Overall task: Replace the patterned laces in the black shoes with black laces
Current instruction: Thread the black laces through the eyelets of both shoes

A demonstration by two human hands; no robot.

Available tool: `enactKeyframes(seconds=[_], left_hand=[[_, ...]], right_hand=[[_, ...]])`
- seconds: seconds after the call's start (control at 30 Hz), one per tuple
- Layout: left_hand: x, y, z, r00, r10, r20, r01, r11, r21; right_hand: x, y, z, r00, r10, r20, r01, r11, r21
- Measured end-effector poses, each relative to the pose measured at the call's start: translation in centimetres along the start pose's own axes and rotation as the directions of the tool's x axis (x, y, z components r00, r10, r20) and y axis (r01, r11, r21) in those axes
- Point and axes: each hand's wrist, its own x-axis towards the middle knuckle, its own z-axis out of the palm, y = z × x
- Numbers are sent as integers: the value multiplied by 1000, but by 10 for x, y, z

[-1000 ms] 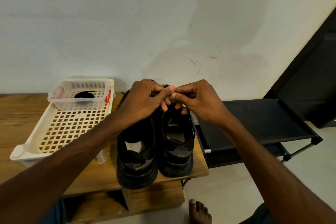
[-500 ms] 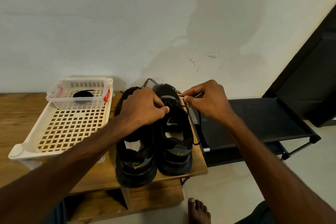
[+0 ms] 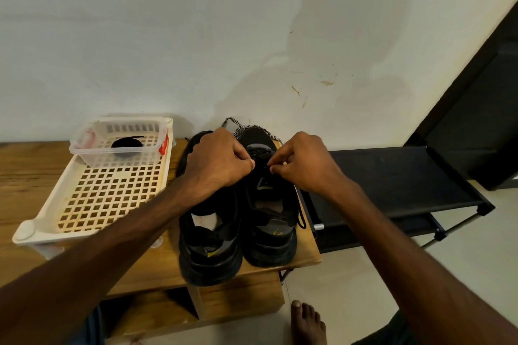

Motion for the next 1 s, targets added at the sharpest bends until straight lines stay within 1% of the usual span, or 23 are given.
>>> enactKeyframes(seconds=[0.17, 0.33, 0.43, 0.63, 0.77, 1.0], left_hand=[[3, 1, -3, 997, -69, 41, 71, 996, -47], [4, 0, -4, 991, -118, 61, 122, 990, -75], [2, 0, -6, 990, -130, 59, 135, 986, -93], [-1, 2, -5, 990, -130, 52, 135, 985, -111], [-2, 2, -5, 988, -147, 47, 152, 978, -141], [-4, 1, -5, 989, -131, 68, 141, 977, -159]], right_hand=[[1, 6, -6, 1000, 25, 13, -26, 998, 61], [-1, 4, -5, 1000, 20, 5, -21, 997, 75], [-1, 2, 1, 999, 7, -44, -4, 998, 60], [6, -8, 18, 995, -35, -94, 39, 998, 41], [9, -11, 21, 995, -43, -86, 46, 998, 30], [9, -11, 23, 993, -6, -115, 10, 999, 32]])
